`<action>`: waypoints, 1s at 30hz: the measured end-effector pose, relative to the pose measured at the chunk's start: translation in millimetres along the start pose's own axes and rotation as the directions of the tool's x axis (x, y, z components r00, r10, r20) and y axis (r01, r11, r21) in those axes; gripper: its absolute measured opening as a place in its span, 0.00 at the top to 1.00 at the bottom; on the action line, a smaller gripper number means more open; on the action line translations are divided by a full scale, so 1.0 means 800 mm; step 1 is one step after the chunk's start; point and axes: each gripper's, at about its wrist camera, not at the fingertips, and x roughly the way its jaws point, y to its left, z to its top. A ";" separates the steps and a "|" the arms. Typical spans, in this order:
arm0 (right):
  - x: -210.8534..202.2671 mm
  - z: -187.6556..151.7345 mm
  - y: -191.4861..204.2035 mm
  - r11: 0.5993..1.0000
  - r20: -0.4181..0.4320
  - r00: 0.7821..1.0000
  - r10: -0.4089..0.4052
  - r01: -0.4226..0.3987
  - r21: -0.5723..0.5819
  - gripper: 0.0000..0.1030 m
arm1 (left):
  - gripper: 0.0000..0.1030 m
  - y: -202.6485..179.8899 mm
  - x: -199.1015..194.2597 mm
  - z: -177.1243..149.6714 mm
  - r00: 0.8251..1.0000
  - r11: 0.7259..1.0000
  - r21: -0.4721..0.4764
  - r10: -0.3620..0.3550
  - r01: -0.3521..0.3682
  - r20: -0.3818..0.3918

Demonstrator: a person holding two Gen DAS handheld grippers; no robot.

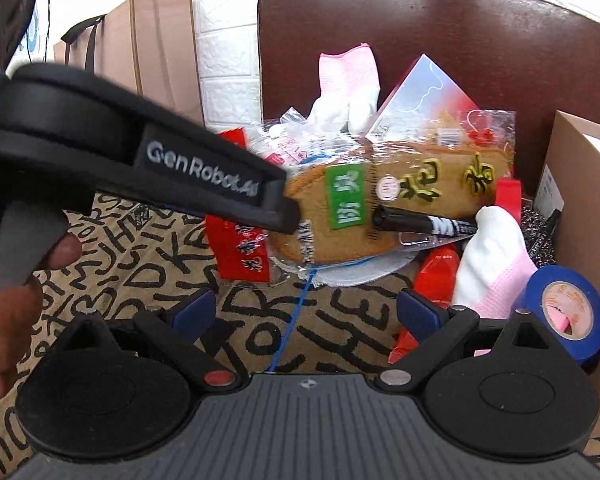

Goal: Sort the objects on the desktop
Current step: 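Reach both grippers to the bagged brown insole in the pile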

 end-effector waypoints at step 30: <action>0.025 0.015 0.002 0.999 0.065 0.997 -0.052 0.051 0.019 0.23 | 0.53 0.006 0.028 0.008 1.000 1.000 0.009 -0.004 0.004 -0.012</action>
